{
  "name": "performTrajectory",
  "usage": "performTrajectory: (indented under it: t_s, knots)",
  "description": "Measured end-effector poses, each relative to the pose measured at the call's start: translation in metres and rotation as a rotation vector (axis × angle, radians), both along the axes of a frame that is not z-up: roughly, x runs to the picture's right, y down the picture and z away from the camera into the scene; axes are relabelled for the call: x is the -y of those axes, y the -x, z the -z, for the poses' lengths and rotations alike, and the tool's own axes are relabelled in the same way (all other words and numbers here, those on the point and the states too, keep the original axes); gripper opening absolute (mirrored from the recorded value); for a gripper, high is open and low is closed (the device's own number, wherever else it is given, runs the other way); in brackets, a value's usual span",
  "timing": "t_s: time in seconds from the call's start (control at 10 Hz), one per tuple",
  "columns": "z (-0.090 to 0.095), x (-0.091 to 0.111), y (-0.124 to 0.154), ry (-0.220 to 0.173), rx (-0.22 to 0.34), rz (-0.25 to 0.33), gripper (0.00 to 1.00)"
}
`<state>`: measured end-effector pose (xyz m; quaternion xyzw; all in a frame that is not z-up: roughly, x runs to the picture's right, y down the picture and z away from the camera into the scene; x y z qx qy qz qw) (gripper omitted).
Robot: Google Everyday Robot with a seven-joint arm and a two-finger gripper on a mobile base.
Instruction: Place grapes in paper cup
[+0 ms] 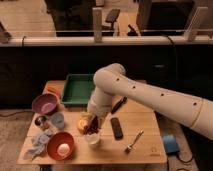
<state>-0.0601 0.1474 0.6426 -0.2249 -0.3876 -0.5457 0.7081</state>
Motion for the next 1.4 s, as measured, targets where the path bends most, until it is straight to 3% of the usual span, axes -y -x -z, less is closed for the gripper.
performTrajectory:
  t_s: [0.7, 0.8, 0.9, 1.1, 1.4]
  knots:
    - [-0.0046, -0.0037, 0.0065, 0.002, -0.003, 0.016, 0.05]
    - [-0.005, -0.0035, 0.0066, 0.004, -0.008, 0.016, 0.12]
    - [-0.0061, -0.0037, 0.0071, 0.007, -0.014, 0.016, 0.3]
    - [-0.0075, -0.0039, 0.0057, 0.009, -0.022, 0.011, 0.52]
    - [-0.0083, -0.0032, 0.0045, 0.01, -0.027, 0.007, 0.79]
